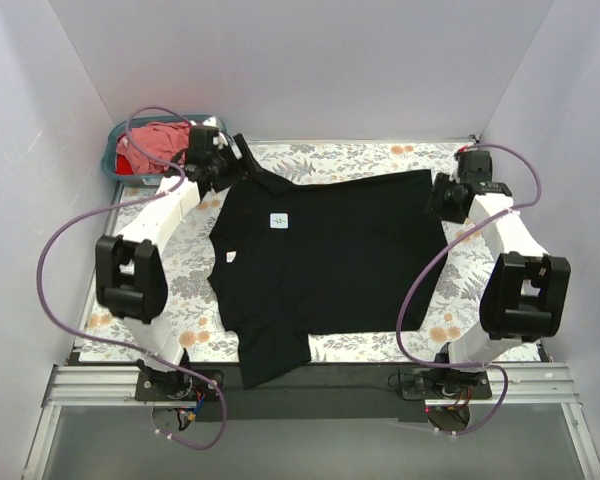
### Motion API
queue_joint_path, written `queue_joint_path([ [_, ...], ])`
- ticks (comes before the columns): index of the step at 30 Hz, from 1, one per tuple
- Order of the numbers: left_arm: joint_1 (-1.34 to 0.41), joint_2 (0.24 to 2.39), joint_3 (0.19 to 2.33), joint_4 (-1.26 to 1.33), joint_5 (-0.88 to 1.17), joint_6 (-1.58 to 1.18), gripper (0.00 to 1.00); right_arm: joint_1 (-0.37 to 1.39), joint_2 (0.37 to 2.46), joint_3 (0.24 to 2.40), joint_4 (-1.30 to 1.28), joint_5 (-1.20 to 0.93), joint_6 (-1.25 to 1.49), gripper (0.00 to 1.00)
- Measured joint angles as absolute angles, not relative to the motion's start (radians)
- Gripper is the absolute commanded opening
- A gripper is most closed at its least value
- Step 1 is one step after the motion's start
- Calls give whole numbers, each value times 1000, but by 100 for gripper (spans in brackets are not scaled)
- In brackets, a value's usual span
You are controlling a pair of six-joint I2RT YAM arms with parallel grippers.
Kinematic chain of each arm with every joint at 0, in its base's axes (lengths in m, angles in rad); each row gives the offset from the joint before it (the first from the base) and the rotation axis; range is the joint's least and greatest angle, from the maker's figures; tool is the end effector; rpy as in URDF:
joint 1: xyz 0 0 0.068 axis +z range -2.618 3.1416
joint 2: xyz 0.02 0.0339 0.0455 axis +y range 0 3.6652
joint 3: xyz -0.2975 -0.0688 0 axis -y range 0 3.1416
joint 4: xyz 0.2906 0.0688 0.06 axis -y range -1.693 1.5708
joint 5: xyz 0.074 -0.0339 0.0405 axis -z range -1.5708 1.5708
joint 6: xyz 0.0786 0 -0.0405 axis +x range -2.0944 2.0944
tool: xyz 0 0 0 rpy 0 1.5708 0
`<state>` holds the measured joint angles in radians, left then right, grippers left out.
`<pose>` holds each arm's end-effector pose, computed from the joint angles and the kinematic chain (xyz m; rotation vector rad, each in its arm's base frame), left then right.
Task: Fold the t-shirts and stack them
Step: Flatten the tshirt out
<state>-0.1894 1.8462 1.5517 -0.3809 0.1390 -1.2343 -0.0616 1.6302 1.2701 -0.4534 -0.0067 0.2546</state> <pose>0.5037 -0.1076 0.2779 -1.1299 2.1232 -0.8808 0.4348 -0.0263 0.2533 0.3726 2.3573 0.0994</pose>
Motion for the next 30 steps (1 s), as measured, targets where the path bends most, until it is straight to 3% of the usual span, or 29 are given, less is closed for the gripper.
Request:
queue_joint_path([
  [5, -343, 1604, 1259, -420, 149, -1224, 78, 3, 1468, 1075, -585, 25, 262, 54],
  [12, -380, 1575, 928, -514, 141, -1230, 77, 1, 1362, 909, -681, 35, 326, 51],
  [30, -371, 1514, 808, -441, 87, -1233, 73, -25, 1303, 733, -677, 15, 458, 47],
])
